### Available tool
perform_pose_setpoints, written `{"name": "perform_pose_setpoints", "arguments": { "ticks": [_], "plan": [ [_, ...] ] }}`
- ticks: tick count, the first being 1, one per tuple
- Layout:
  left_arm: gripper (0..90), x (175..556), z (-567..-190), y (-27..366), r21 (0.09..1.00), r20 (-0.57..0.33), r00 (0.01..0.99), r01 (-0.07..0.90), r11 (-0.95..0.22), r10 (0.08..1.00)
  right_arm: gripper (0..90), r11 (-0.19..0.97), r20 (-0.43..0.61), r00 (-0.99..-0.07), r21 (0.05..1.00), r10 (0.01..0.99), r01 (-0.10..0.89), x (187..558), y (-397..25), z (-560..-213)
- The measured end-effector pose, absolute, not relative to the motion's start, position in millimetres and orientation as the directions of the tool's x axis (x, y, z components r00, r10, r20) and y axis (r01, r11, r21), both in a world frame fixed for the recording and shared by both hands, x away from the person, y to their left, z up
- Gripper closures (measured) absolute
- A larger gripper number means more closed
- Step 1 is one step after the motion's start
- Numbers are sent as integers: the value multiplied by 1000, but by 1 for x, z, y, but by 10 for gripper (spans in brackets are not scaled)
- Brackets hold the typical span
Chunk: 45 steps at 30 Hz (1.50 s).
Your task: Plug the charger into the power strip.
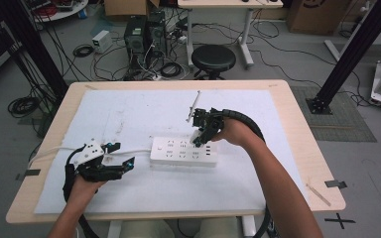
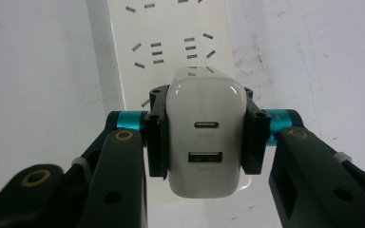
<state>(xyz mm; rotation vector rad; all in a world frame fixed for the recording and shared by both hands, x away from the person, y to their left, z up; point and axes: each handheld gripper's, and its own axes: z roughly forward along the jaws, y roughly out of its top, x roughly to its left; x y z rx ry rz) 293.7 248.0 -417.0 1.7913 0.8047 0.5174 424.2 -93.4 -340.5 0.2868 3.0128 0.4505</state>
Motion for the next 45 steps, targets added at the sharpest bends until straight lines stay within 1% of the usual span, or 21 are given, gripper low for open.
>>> {"name": "perform_pose_setpoints", "arguments": {
  "ticks": [2, 3, 7, 10, 15, 18, 22, 24, 26, 37, 42, 45],
  "plan": [
    [224, 294, -418, 248, 936, -31, 679, 277, -217, 733, 630, 943, -63, -981, 294, 182, 156, 424, -93, -342],
    [224, 294, -418, 249, 936, -33, 678, 279, -215, 734, 630, 952, -77, -986, 282, 150, 122, 425, -91, -345],
    [224, 294, -419, 249, 936, -37, 678, 280, -212, 734, 630, 963, -91, -989, 255, 115, 89, 427, -88, -351],
    [224, 294, -419, 250, 936, -35, 679, 280, -214, 734, 630, 966, -93, -990, 243, 110, 85, 427, -87, -353],
    [224, 295, -420, 251, 936, -44, 676, 285, -206, 736, 631, 982, -122, -991, 185, 60, 37, 426, -77, -356],
    [223, 296, -419, 251, 936, -41, 676, 284, -209, 735, 632, 986, -112, -991, 157, 67, 49, 426, -71, -356],
    [224, 296, -418, 252, 936, -38, 675, 283, -211, 737, 633, 996, -119, -992, 85, 50, 39, 426, -56, -356],
    [223, 296, -419, 253, 936, -41, 674, 283, -207, 738, 633, 997, -113, -993, 74, 45, 37, 427, -53, -357],
    [224, 295, -419, 252, 936, -41, 674, 285, -209, 737, 633, 999, -118, -992, 39, 43, 39, 428, -51, -363],
    [224, 297, -421, 252, 937, -48, 673, 286, -200, 738, 636, 997, -104, -992, 36, 73, 70, 430, -52, -364],
    [223, 297, -421, 252, 937, -46, 675, 285, -203, 736, 637, 997, -110, -991, 11, 72, 71, 430, -47, -366],
    [224, 298, -421, 250, 936, -46, 677, 287, -205, 735, 637, 997, -92, -993, -1, 79, 79, 433, -46, -367]
  ]
}}
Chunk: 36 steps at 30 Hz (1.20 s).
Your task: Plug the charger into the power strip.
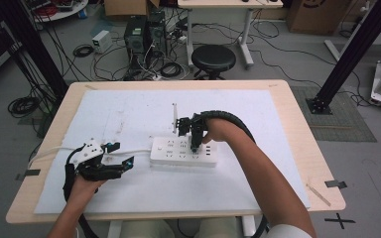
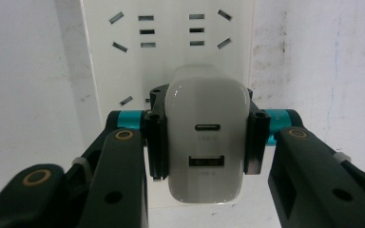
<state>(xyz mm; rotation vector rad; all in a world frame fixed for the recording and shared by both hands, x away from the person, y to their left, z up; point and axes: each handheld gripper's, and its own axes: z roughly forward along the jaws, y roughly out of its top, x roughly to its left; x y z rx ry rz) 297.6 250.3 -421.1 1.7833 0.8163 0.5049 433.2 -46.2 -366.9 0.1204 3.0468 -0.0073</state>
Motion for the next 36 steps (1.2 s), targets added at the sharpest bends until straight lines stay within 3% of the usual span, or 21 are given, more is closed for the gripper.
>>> {"name": "perform_pose_setpoints", "arguments": {
  "ticks": [11, 14, 15, 16, 18, 20, 21, 23, 29, 36],
  "plan": [
    [224, 298, -422, 248, 936, -54, 673, 291, -196, 738, 632, 995, -71, -993, 16, 98, 97, 436, -48, -367],
    [223, 297, -422, 248, 936, -54, 675, 292, -198, 736, 618, 990, -61, -991, 90, 115, 110, 437, -57, -368],
    [223, 296, -421, 248, 936, -52, 676, 290, -200, 735, 549, 984, -45, -989, 114, 140, 134, 437, -61, -367],
    [224, 296, -421, 248, 936, -52, 676, 290, -200, 735, 549, 984, -45, -989, 114, 140, 134, 437, -61, -367],
    [224, 296, -421, 249, 936, -55, 673, 291, -196, 737, 394, 941, -15, -969, 243, 248, 237, 436, -76, -360],
    [224, 296, -421, 249, 937, -51, 673, 287, -198, 738, 372, 922, -10, -961, 286, 275, 261, 434, -82, -358],
    [224, 295, -421, 248, 938, -55, 673, 287, -192, 737, 287, 875, -6, -940, 366, 342, 317, 429, -99, -353],
    [223, 295, -421, 247, 939, -52, 675, 285, -195, 736, 236, 854, -17, -924, 389, 381, 345, 426, -106, -352],
    [223, 292, -421, 244, 939, -54, 676, 284, -193, 735, 217, 746, 17, -873, 511, 487, 427, 410, -139, -348],
    [224, 289, -419, 242, 942, -50, 680, 276, -192, 732, 216, 663, 20, -836, 598, 549, 450, 392, -164, -342]
  ]
}}
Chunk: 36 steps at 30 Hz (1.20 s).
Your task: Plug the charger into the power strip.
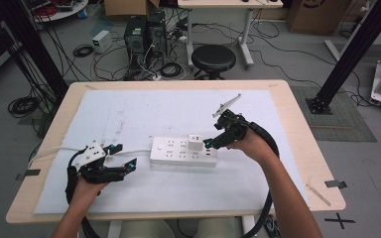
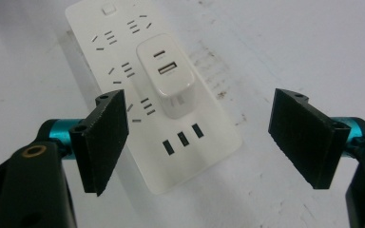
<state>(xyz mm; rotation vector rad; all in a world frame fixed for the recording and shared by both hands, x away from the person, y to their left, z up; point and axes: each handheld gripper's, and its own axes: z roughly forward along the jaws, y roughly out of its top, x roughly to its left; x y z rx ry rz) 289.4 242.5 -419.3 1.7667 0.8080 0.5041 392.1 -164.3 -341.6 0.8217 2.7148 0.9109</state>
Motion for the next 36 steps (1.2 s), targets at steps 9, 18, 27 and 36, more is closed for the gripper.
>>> {"name": "perform_pose_setpoints", "arguments": {
  "ticks": [9, 18, 27, 36],
  "plan": [
    [223, 286, -417, 249, 949, -51, 663, 266, -171, 746, 213, 590, -4, -772, 648, 635, 482, 361, -202, -343],
    [223, 287, -416, 254, 949, -55, 649, 269, -162, 759, 213, 504, -25, -703, 714, 711, 485, 333, -232, -352],
    [223, 285, -415, 261, 951, -53, 635, 269, -156, 771, 213, 434, -18, -651, 759, 759, 484, 316, -247, -361],
    [224, 284, -415, 262, 950, -55, 632, 271, -154, 773, 213, 414, -10, -631, 762, 776, 498, 309, -252, -369]
  ]
}}
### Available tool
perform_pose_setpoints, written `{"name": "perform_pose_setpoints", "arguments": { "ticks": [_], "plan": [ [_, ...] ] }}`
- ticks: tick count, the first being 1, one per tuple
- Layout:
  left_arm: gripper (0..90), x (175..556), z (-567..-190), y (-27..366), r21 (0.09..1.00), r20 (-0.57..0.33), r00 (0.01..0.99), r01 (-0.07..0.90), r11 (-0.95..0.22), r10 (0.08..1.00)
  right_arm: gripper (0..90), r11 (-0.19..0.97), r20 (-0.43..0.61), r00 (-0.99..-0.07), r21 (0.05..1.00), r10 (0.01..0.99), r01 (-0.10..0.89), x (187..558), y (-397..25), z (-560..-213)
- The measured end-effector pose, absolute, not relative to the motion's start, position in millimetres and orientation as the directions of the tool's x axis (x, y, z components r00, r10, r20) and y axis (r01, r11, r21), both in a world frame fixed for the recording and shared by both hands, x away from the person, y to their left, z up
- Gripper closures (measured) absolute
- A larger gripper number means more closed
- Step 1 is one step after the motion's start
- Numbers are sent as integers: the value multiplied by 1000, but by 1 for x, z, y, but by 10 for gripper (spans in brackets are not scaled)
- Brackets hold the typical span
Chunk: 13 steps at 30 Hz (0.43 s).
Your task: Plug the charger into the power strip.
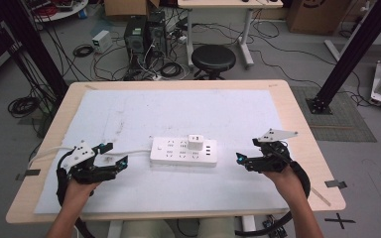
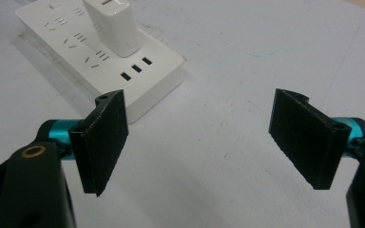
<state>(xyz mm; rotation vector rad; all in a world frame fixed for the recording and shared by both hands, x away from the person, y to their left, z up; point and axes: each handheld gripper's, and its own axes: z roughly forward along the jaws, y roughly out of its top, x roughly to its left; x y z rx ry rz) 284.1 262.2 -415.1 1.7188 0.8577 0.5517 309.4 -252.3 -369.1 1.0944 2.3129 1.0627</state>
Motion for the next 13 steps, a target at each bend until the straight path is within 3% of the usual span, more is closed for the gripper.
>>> {"name": "perform_pose_setpoints", "arguments": {
  "ticks": [13],
  "plan": [
    [224, 284, -416, 262, 948, -58, 627, 279, -153, 777, 213, 391, 5, -620, 772, 785, 501, 306, -253, -375]
  ]
}}
